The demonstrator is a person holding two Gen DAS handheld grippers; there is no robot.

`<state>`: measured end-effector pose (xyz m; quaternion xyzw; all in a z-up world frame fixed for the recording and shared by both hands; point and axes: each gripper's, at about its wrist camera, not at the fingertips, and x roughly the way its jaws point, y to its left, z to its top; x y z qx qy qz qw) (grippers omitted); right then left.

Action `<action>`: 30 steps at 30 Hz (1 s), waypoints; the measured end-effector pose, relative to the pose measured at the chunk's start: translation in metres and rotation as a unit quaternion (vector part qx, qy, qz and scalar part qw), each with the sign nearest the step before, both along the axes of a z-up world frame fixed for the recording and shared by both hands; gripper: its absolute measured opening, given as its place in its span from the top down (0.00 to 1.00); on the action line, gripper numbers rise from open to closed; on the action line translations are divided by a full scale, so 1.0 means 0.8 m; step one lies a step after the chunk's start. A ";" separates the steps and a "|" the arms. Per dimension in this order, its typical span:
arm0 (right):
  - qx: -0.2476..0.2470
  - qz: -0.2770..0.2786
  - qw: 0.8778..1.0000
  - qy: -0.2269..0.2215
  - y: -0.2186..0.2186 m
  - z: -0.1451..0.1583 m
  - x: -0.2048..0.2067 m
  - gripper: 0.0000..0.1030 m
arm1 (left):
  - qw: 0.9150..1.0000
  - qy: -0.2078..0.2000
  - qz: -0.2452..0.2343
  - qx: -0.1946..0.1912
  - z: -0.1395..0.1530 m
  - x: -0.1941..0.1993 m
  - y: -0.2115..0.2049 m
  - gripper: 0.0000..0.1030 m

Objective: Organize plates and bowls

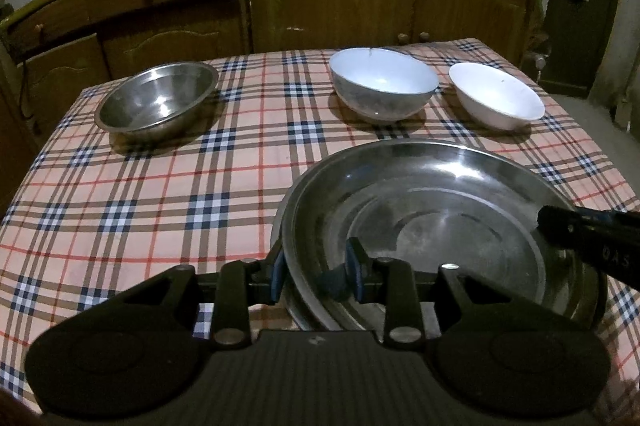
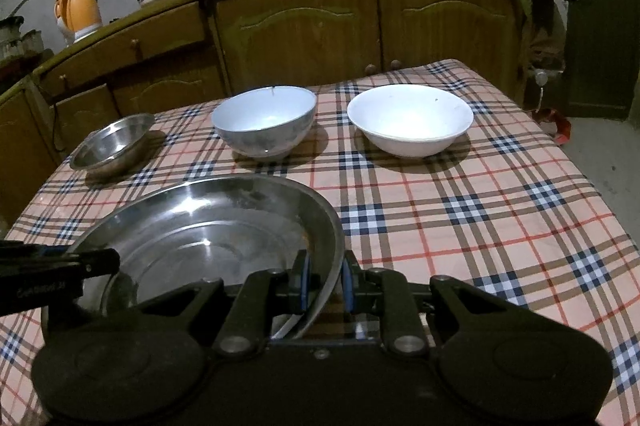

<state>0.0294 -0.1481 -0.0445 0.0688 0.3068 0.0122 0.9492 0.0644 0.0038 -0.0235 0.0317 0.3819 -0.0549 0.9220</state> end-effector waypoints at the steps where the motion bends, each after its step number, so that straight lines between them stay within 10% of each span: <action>1: 0.000 0.000 1.000 0.000 0.000 -0.001 0.001 0.78 | 1.000 0.000 0.001 0.000 0.000 0.001 0.000 0.70; 30: -0.009 0.018 1.000 0.013 0.006 -0.019 0.029 0.78 | 1.000 0.003 0.012 0.010 -0.020 0.022 0.006 0.67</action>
